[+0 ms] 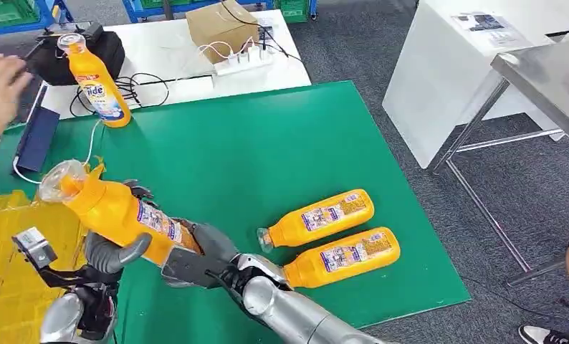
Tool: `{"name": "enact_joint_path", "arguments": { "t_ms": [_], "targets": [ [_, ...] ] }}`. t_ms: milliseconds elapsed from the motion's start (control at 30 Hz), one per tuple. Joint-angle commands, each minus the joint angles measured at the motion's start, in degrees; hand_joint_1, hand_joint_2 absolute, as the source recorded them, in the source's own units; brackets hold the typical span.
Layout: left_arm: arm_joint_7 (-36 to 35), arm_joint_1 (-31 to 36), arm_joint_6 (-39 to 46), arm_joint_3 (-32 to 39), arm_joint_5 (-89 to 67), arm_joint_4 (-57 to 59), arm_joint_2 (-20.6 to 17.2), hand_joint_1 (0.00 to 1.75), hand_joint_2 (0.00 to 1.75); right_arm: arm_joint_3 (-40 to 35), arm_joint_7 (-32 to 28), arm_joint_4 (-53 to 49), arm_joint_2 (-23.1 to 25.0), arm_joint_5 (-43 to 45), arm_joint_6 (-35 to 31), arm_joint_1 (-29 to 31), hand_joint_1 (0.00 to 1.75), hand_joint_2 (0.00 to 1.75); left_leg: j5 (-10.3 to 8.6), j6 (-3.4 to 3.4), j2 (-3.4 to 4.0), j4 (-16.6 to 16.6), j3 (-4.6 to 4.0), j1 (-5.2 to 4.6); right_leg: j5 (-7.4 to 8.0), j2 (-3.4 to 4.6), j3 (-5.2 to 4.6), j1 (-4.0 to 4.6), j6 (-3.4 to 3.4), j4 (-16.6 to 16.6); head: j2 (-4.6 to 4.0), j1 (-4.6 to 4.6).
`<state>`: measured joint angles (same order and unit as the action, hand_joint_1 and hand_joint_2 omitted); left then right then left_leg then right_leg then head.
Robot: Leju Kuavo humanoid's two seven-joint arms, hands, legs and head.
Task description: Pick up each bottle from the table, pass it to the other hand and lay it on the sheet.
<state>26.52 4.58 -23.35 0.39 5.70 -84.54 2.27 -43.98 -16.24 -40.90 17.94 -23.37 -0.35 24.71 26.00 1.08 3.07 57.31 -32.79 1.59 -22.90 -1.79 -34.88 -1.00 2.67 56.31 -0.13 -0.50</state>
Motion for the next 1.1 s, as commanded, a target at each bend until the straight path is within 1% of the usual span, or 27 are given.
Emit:
{"name": "enact_joint_path", "arguments": {
  "t_ms": [33, 67, 100, 133, 167, 233, 267, 300, 333, 400, 467, 500, 567, 633, 667, 700, 733, 767, 800, 833, 867, 933, 967, 1000, 1033, 1067, 1100],
  "targets": [
    [3.05, 1.35, 5.47, -0.40, -8.79, -0.85, -1.00, 1.75, 1.75, 3.43, 0.40, -7.88, -5.53, 0.11, -0.49, 0.92, 1.75, 1.75, 0.00, -0.10, -0.25, -0.01, 0.03, 0.00, -0.03, -0.04, 0.07, -0.01, -0.05, -0.01, 0.00, 0.00],
    [3.42, 1.27, 6.01, -0.11, -9.79, -1.13, -0.88, 1.75, 1.75, 4.03, 0.59, -8.77, -5.65, -0.21, -0.71, 0.49, 1.75, 1.75, 0.04, -0.14, -0.29, 0.00, 0.13, 0.02, -0.06, 0.03, 0.17, 0.01, -0.09, -0.01, 0.00, 0.00],
    [3.98, 1.17, 7.22, 0.09, -11.39, -1.42, -0.87, 1.75, 1.75, 4.52, 0.73, -9.27, -5.77, -0.55, -1.02, 0.27, 1.40, 1.75, 0.02, -0.09, -0.19, -0.02, 0.09, 0.02, -0.02, 0.04, 0.10, 0.01, -0.07, -0.02, 0.00, 0.02],
    [5.15, 0.91, 9.84, 0.57, -14.48, -2.02, -0.93, 1.75, 1.75, 5.51, 1.22, -10.15, -6.41, -0.88, -1.69, 0.19, 0.35, 1.75, -0.01, -0.08, -0.24, -0.02, 0.04, 0.00, -0.02, -0.05, 0.08, 0.00, -0.05, -0.02, 0.00, 0.00],
    [6.07, 0.61, 12.30, 0.89, -17.43, -2.67, -1.15, 1.75, 1.75, 6.06, 1.33, -10.94, -6.94, -0.91, -1.70, 0.03, 0.00, 1.75, 0.02, -0.12, -0.38, -0.01, 0.11, 0.04, -0.06, -0.07, 0.17, 0.03, -0.09, -0.02, 0.00, 0.00],
    [8.73, -1.05, 22.21, 1.75, -28.73, -4.39, -1.60, 1.75, 1.75, 6.88, 1.64, -14.85, -9.14, -1.75, -1.16, -1.05, 0.00, 1.75, 0.01, -0.09, -0.20, -0.03, 0.05, 0.00, 0.00, 0.01, 0.07, 0.00, -0.04, -0.03, 0.00, 0.00],
    [8.97, -1.68, 26.08, 1.47, -34.05, -4.48, -2.54, 1.75, 1.75, 7.11, 1.31, -16.94, -10.41, -2.23, -1.21, -1.73, 0.00, 1.75, 0.05, -0.15, -0.24, -0.03, 0.17, 0.02, -0.03, 0.09, 0.17, 0.01, -0.08, -0.03, 0.00, 0.00],
    [8.93, -2.51, 28.16, 1.84, -36.64, -4.37, -3.30, 1.75, 1.75, 7.66, 1.08, -19.70, -11.92, -2.83, -1.31, -2.86, 0.00, 1.75, 0.01, -0.11, -0.19, -0.05, 0.10, -0.01, -0.01, 0.04, 0.11, -0.02, -0.05, -0.02, 0.00, 0.00],
    [9.13, -2.76, 28.27, 1.99, -36.68, -4.37, -3.52, 1.75, 1.75, 7.78, 1.06, -20.14, -12.21, -2.91, -1.21, -3.10, 0.00, 1.75, 0.00, -0.10, -0.20, -0.05, 0.06, 0.01, 0.00, -0.01, 0.10, 0.01, -0.04, -0.04, 0.00, 0.00],
    [6.97, -5.62, 37.96, 1.98, -49.83, -3.62, -5.57, 1.75, 1.75, 10.05, 0.22, -25.88, -14.82, -5.23, -3.48, -7.10, 0.00, 1.75, 0.02, -0.12, -0.28, -0.08, 0.14, 0.01, -0.04, -0.04, 0.18, 0.00, -0.05, -0.08, 0.00, 0.00],
    [4.97, -8.15, 44.11, 2.45, -57.82, -2.45, -6.84, 1.75, 1.75, 11.32, -0.55, -29.99, -17.50, -7.58, -4.47, -10.06, 0.00, 1.75, 0.06, -0.16, -0.40, -0.11, 0.24, 0.00, -0.08, -0.08, 0.30, -0.01, -0.06, -0.11, 0.00, 0.00],
    [3.23, -9.58, 48.05, 3.03, -62.71, -1.23, -7.56, 1.75, 1.75, 12.25, -1.30, -32.53, -19.27, -8.86, -4.87, -11.92, 0.00, 1.75, 0.05, -0.12, -0.30, -0.12, 0.20, -0.01, -0.05, -0.05, 0.24, -0.02, -0.04, -0.11, 0.00, 0.00],
    [2.66, -10.60, 49.59, 3.50, -64.11, -0.06, -8.17, 1.75, 1.75, 12.99, -1.75, -33.99, -20.65, -9.10, -4.54, -12.96, 0.00, 1.75, 0.10, -0.17, -0.39, -0.17, 0.35, -0.03, -0.12, -0.06, 0.41, -0.05, -0.06, -0.16, 0.00, 0.00],
    [2.78, -10.76, 49.82, 3.58, -64.03, 0.03, -8.24, 1.75, 1.75, 13.09, -1.83, -34.14, -20.80, -9.08, -4.46, -13.06, 0.00, 1.75, 0.07, -0.10, -0.26, -0.09, 0.12, -0.04, -0.07, -0.08, 0.16, -0.04, -0.03, -0.08, 0.00, 0.00],
    [2.26, -10.51, 50.30, 3.69, -64.98, 0.40, -8.26, 1.75, 1.75, 13.18, -1.93, -34.44, -20.64, -9.14, -4.31, -13.10, 0.00, 1.75, 0.13, -0.15, -0.37, -0.10, 0.25, -0.02, -0.12, -0.04, 0.30, -0.03, -0.08, -0.09, 0.00, 0.00],
    [-0.60, -10.40, 52.26, 3.56, -70.61, 2.04, -9.02, 1.75, 1.75, 13.55, -2.46, -35.77, -21.40, -9.09, -3.95, -13.87, 0.00, 1.75, 0.07, -0.10, -0.29, -0.07, 0.05, -0.02, -0.06, -0.07, 0.12, -0.03, -0.05, -0.07, 0.00, 0.00],
    [-4.65, -10.57, 54.94, 3.97, -78.64, 4.28, -9.97, 1.75, 1.75, 12.77, -2.55, -37.03, -23.43, -9.53, -2.93, -14.15, 0.00, 1.75, 0.07, -0.09, -0.26, -0.07, 0.04, -0.03, -0.05, -0.06, 0.09, -0.04, -0.05, -0.06, 0.00, 0.00],
    [-7.31, -10.56, 55.56, 4.27, -82.48, 7.07, -10.97, 1.75, 1.75, 11.77, -1.74, -37.73, -26.16, -9.48, -0.61, -13.94, 0.00, 1.75, 0.09, -0.12, -0.36, -0.09, 0.14, -0.03, -0.08, -0.07, 0.19, -0.04, -0.09, -0.07, 0.00, 0.00],
    [-8.60, -9.78, 54.98, 3.88, -83.89, 11.95, -12.69, 1.75, 1.75, 10.65, -0.64, -38.26, -30.63, -7.41, 3.84, -13.36, 0.00, 1.75, 0.06, -0.13, -0.36, -0.12, 0.13, -0.05, -0.07, -0.09, 0.18, -0.06, -0.07, -0.09, 0.00, 0.00],
    [-8.71, -8.71, 54.28, 3.40, -83.67, 15.96, -13.85, 1.75, 1.75, 10.06, 0.16, -38.34, -34.47, -5.51, 6.68, -12.70, 0.00, 1.75, 0.05, -0.12, -0.33, -0.14, 0.13, -0.07, -0.05, -0.11, 0.17, -0.08, -0.05, -0.11, 0.00, 0.00],
    [-8.70, -7.38, 53.63, 2.79, -83.69, 20.52, -14.86, 1.75, 1.75, 10.34, -0.67, -37.97, -38.23, -3.96, 8.65, -12.41, 0.00, 1.75, 0.05, -0.17, -0.44, -0.18, 0.26, -0.06, -0.06, -0.10, 0.32, -0.07, -0.08, -0.16, 0.00, 0.00],
    [-8.51, -6.91, 54.31, 2.57, -83.71, 22.06, -15.09, 1.75, 1.75, 11.15, -1.93, -37.55, -39.64, -3.07, 9.11, -12.50, 0.00, 1.75, 0.02, -0.14, -0.39, -0.16, 0.15, -0.11, -0.05, -0.19, 0.21, -0.12, -0.02, -0.13, 0.00, 0.00],
    [-8.51, -6.91, 54.31, 2.57, -83.71, 22.06, -15.09, 1.75, 1.75, 11.15, -1.93, -37.55, -39.64, -3.07, 9.11, -12.50, 0.00, 1.75, 0.02, -0.20, -0.51, -0.18, 0.24, -0.08, -0.05, -0.16, 0.32, -0.10, -0.06, -0.17, 0.00, 0.02],
    [-8.51, -6.63, 54.26, 2.38, -83.72, 22.09, -14.87, 1.75, 1.75, 10.98, -1.66, -37.55, -39.17, -3.19, 9.07, -12.49, 0.00, 1.75, 0.04, -0.21, -0.53, -0.11, 0.17, -0.06, -0.05, -0.17, 0.28, -0.08, -0.05, -0.14, 0.00, 0.00],
    [-8.51, -6.59, 54.26, 2.31, -83.72, 22.07, -14.81, 1.75, 1.75, 10.91, -1.50, -37.57, -38.91, -3.20, 9.06, -12.47, 0.00, 1.75, 0.03, -0.14, -0.36, -0.06, 0.03, -0.05, -0.01, -0.13, 0.11, -0.06, 0.00, -0.09, 0.00, 0.00],
    [-9.48, -6.56, 53.14, 1.61, -85.08, 22.28, -15.36, 1.75, 1.75, 10.49, -1.06, -37.72, -39.12, -3.34, 9.48, -12.39, 0.00, 1.75, 0.05, -0.21, -0.50, -0.07, 0.11, -0.08, -0.05, -0.14, 0.21, -0.09, -0.02, -0.09, 0.00, 0.00],
    [-9.83, -6.49, 51.56, 0.34, -85.77, 23.18, -15.83, 1.75, 1.75, 10.44, 0.17, -37.78, -40.68, -3.36, 10.04, -13.00, 0.00, 1.75, 0.05, -0.16, -0.35, -0.07, 0.08, -0.06, -0.01, -0.04, 0.15, -0.07, -0.02, -0.07, 0.00, 0.00]
  ]
}}
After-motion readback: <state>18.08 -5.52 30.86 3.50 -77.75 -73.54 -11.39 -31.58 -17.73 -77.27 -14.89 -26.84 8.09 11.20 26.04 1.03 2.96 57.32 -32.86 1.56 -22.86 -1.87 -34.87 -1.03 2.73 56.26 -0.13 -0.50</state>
